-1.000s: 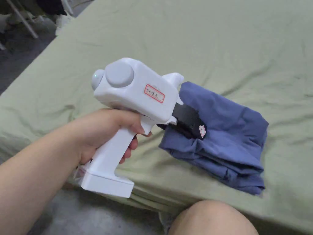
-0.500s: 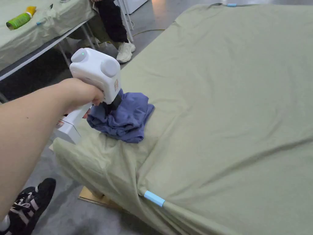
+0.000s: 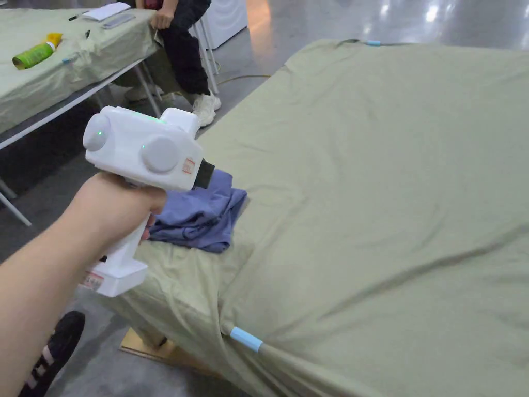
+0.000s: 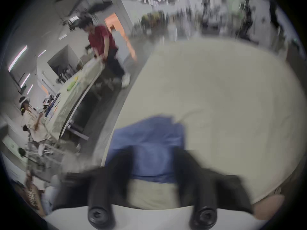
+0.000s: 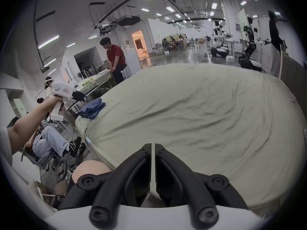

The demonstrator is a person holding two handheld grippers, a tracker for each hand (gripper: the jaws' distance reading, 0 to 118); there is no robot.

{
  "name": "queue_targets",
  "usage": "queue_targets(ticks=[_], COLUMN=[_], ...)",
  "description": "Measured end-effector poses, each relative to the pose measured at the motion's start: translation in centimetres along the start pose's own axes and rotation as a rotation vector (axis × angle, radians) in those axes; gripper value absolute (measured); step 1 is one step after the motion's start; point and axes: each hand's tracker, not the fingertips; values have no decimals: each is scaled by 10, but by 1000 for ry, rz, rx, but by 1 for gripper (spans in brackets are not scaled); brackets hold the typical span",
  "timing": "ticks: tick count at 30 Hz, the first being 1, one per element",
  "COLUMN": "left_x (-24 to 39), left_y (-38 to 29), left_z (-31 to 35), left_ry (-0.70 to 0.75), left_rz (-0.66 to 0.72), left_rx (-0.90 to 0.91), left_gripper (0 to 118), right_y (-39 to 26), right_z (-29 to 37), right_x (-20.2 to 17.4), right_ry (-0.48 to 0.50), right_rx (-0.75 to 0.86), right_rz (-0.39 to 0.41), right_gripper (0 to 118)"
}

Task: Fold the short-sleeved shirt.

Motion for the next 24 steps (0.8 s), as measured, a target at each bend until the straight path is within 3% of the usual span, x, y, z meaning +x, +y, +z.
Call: queue_targets(ticks=[2,4,6,9,13,16,18,21,24], left_x=[27,59,96,146,199,234,254,273,281], left_y=[-8,-17,-31,-50,-57,-62,-67,-71,-72], left_z=[57,106,148,189,200,201,206,212,216], left_ry=[60,-44,-120,-152,-261,-220,-228,-243,-226], left_rz=[64,101,166,227,317,252,216,186,152], left_rx=[192,304,452,635,637,629,645,644,642], left_gripper=[1,1,0,0,0,0,0,0,0], right_y=[-3,-6,-8,-7,-4,0,2,-1,-6], right_z=[3,5,10,27,55,73,82,93,102], right_x=[0,3,9,14,20,22,31,36,48], right_ry=[-9,-81,-129,-235,-382,-539,-532,-624,-624], right_rx=[21,61,111,233,407,479,483,494,482], right_rz=[21,51,29,63,134,148,150,206,154], right_gripper=[7,7,7,7,7,7,7,7,7])
